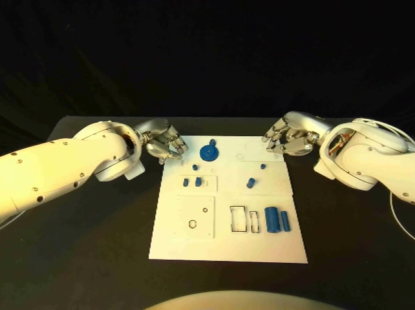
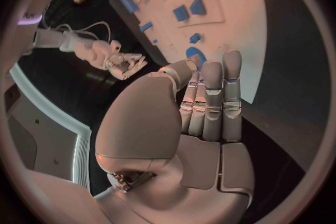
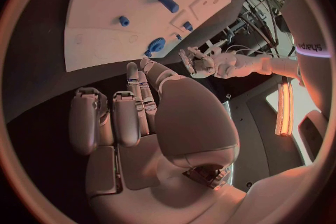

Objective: Assemble the parts on the task board

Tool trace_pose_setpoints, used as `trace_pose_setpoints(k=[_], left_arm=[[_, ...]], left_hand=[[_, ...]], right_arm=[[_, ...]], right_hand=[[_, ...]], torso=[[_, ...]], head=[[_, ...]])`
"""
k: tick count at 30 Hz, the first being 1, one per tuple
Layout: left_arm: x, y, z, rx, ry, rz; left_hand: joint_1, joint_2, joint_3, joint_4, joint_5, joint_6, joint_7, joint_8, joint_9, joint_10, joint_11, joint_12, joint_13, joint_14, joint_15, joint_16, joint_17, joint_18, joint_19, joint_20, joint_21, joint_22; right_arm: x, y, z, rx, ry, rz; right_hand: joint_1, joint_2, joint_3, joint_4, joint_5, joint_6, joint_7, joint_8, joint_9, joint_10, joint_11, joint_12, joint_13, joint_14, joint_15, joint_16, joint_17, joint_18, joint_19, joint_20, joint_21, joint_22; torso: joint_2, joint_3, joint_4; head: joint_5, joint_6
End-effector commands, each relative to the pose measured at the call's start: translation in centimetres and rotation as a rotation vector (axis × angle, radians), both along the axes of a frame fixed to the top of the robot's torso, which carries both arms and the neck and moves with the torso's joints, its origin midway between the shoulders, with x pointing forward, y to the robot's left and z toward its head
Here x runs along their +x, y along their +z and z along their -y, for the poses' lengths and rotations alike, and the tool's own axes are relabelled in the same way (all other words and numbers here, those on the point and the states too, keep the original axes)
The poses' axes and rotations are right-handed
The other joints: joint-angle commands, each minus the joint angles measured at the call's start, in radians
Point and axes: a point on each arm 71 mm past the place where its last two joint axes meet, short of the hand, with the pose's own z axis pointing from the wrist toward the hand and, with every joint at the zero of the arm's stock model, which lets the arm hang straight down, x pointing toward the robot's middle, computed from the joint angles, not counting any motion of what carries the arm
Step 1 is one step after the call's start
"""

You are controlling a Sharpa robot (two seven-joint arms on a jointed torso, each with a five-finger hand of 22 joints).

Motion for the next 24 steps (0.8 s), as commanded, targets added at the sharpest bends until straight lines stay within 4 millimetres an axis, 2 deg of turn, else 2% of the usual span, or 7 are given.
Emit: trace_pose_setpoints(k=[1,4,10,14,17,24], left_arm=[[0.0,1.2,-0.6,-0.556,0.145,-0.096],[-0.4,1.0,-1.3,-0.726,0.214,-0.148],[-1.4,0.7,-1.9,-0.922,0.292,-0.219],[-1.9,0.6,-1.8,-0.968,0.299,-0.238],[-2.2,0.6,-1.6,-0.988,0.294,-0.252],[-2.5,0.6,-1.4,-1.007,0.291,-0.264]], left_hand=[[0.001,0.01,-0.002,0.003,-0.004,0.012,-0.003,0.007,0.002,0.022,-0.003,0.02,0.006,-0.013,-0.005,-0.01,-0.012,0.011,-0.017,-0.001,-0.023,-0.014],[0.005,0.013,-0.014,-0.005,-0.003,0.022,-0.008,0.013,0.002,0.042,-0.011,0.046,0.016,-0.015,-0.011,-0.012,-0.017,0.012,-0.022,-0.005,-0.028,-0.014],[-0.009,0.016,-0.04,-0.005,-0.002,0.025,-0.013,0.016,0.0,0.04,-0.016,0.071,0.025,-0.018,-0.013,-0.011,-0.022,0.012,-0.028,-0.008,-0.037,-0.018],[-0.015,0.019,-0.048,-0.004,-0.001,0.026,-0.014,0.018,-0.001,0.039,-0.017,0.081,0.029,-0.019,-0.013,-0.009,-0.024,0.011,-0.029,-0.008,-0.04,-0.019],[-0.02,0.02,-0.055,-0.002,-0.002,0.027,-0.014,0.019,-0.001,0.037,-0.018,0.087,0.031,-0.019,-0.013,-0.009,-0.025,0.011,-0.029,-0.008,-0.043,-0.02],[-0.023,0.022,-0.06,-0.002,-0.001,0.029,-0.015,0.02,-0.001,0.035,-0.018,0.092,0.033,-0.02,-0.013,-0.008,-0.026,0.011,-0.029,-0.008,-0.045,-0.021]], right_arm=[[-0.1,-0.7,-0.3,-0.252,0.02,0.082],[-0.1,-1.2,-0.6,-0.308,0.028,0.094],[-0.1,-2.4,-1.2,-0.383,0.05,0.081],[-0.3,-3.0,-1.8,-0.396,0.071,0.07],[-0.4,-3.4,-2.1,-0.399,0.088,0.058],[-0.5,-4.2,-2.9,-0.404,0.12,0.033]], right_hand=[[-0.004,-0.016,0.023,0.0,-0.02,0.013,-0.002,-0.007,0.0,0.01,0.0,-0.021,-0.037,0.047,0.009,-0.006,-0.004,0.01,-0.002,0.007,-0.008,-0.005],[-0.014,-0.027,0.032,0.003,-0.031,0.015,-0.005,-0.01,-0.001,0.004,0.001,-0.034,-0.059,0.047,0.01,-0.007,-0.007,0.01,-0.003,0.008,-0.011,-0.01],[-0.023,-0.044,0.042,0.006,-0.046,0.011,-0.005,-0.015,-0.002,-0.014,0.007,-0.054,-0.093,0.047,0.014,-0.01,-0.012,0.014,-0.01,0.011,-0.023,-0.031],[-0.023,-0.047,0.049,0.006,-0.048,0.008,-0.005,-0.017,-0.003,-0.017,0.004,-0.059,-0.107,0.047,0.011,-0.012,-0.015,0.016,-0.012,0.011,-0.027,-0.036],[-0.023,-0.049,0.055,0.006,-0.048,0.004,-0.005,-0.018,-0.003,-0.02,0.003,-0.064,-0.12,0.047,0.008,-0.014,-0.018,0.017,-0.013,0.008,-0.03,-0.042],[-0.021,-0.052,0.063,0.005,-0.049,-0.003,-0.005,-0.018,-0.004,-0.025,0.002,-0.07,-0.138,0.046,0.005,-0.017,-0.022,0.017,-0.014,0.005,-0.033,-0.045]], torso=[[0.001,-0.0012,0.0004],[0.001,0.0,0.0],[0.001,-0.0014,0.0014],[0.001,0.0001,0.0017],[0.001,-0.0009,0.0027],[0.002,0.0004,-0.0006]], head=[[-0.018,0.004],[-0.021,0.009],[-0.023,0.009],[-0.021,0.008],[-0.021,0.008],[-0.02,0.009]])
